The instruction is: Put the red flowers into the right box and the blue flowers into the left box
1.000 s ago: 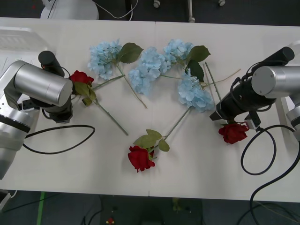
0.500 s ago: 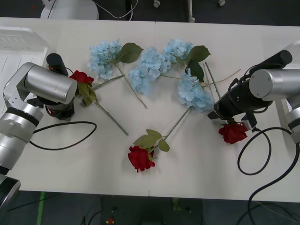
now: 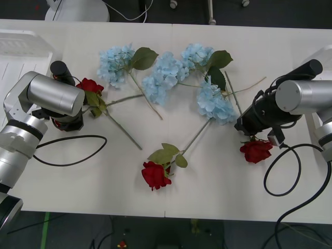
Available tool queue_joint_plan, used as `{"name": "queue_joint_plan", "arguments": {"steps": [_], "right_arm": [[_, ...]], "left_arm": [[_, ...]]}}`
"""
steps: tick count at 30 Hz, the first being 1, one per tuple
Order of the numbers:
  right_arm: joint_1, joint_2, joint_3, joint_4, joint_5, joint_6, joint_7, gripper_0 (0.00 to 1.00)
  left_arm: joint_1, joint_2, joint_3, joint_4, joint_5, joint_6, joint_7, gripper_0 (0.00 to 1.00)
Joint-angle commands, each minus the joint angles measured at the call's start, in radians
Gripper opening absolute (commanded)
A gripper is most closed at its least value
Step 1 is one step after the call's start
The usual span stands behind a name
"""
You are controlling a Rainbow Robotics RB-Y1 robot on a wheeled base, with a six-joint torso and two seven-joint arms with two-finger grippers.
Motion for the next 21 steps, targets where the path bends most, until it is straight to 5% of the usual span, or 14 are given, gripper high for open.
{"name": "queue_joint_plan", "arguments": {"steps": [1,13,21], "right_arm": [[0.015,0.026,0.007,-0.009,0.012,-0.012,0.053,0.00],[0.020,-0.014,-0.002,-0.009,-0.015,-0.016,0.076,0.00],[0.020,-0.140,-0.113,-0.081,-0.180,0.166,0.258,0.00]], "left_arm": [[0.000,0.045,-0.004,-0.142,0.032,0.064,-0.011,0.00],[0.272,0.224,0.283,-0.724,0.207,0.262,-0.269,0.00],[0.378,0.276,0.415,-0.851,0.296,0.251,-0.938,0.00]]}}
